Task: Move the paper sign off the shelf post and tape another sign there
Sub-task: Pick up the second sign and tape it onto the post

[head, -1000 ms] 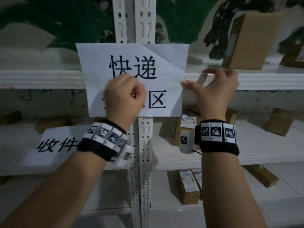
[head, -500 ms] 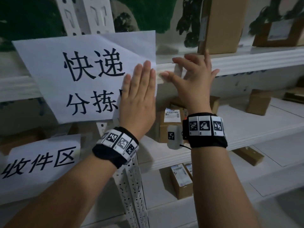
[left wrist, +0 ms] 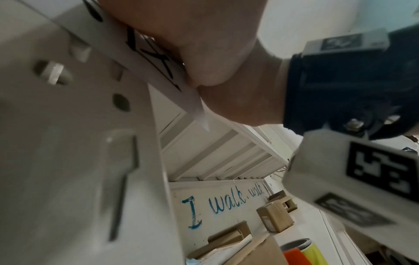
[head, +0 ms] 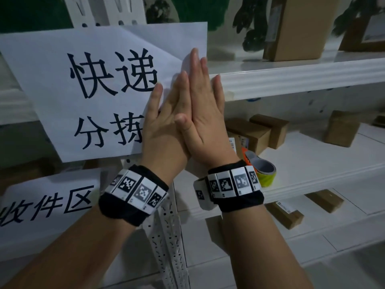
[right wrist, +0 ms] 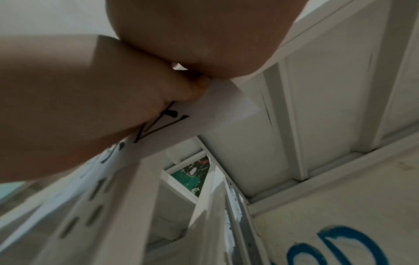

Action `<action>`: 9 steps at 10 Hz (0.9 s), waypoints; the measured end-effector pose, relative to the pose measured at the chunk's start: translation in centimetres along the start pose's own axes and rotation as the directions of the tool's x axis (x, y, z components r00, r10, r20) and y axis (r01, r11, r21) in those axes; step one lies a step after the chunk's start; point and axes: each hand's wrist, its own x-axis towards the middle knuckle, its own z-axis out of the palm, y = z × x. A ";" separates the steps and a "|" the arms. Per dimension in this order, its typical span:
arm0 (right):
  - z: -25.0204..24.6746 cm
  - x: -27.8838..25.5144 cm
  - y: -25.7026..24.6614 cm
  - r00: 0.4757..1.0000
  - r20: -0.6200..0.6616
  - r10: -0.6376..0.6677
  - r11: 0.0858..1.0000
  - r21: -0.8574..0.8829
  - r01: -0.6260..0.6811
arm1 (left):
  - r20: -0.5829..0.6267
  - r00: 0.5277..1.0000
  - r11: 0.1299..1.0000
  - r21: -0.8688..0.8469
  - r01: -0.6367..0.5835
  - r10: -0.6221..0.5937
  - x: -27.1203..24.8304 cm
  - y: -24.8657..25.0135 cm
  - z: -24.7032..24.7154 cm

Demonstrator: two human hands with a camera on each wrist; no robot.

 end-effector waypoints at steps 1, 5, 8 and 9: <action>-0.4 -0.1 1.1 0.999 0.011 -0.030 0.989 -0.146 0.032 | -0.044 0.999 1.000 -0.016 -0.019 0.019 -0.2 0.1 0.0; -3.1 -0.9 2.2 0.961 -0.019 0.275 0.937 -0.218 -0.273 | -0.143 0.986 0.891 -0.453 0.011 -0.085 -0.7 1.0 -1.8; 1.0 2.3 -2.8 0.881 -0.210 0.424 0.876 -0.150 -0.458 | -0.183 0.967 0.766 -0.642 0.021 -0.180 -1.0 -2.7 -3.3; 2.9 1.3 -4.6 0.948 -0.179 0.265 0.960 -0.044 -0.276 | -0.153 0.965 0.828 -0.552 0.097 -0.215 -3.1 -5.4 -3.0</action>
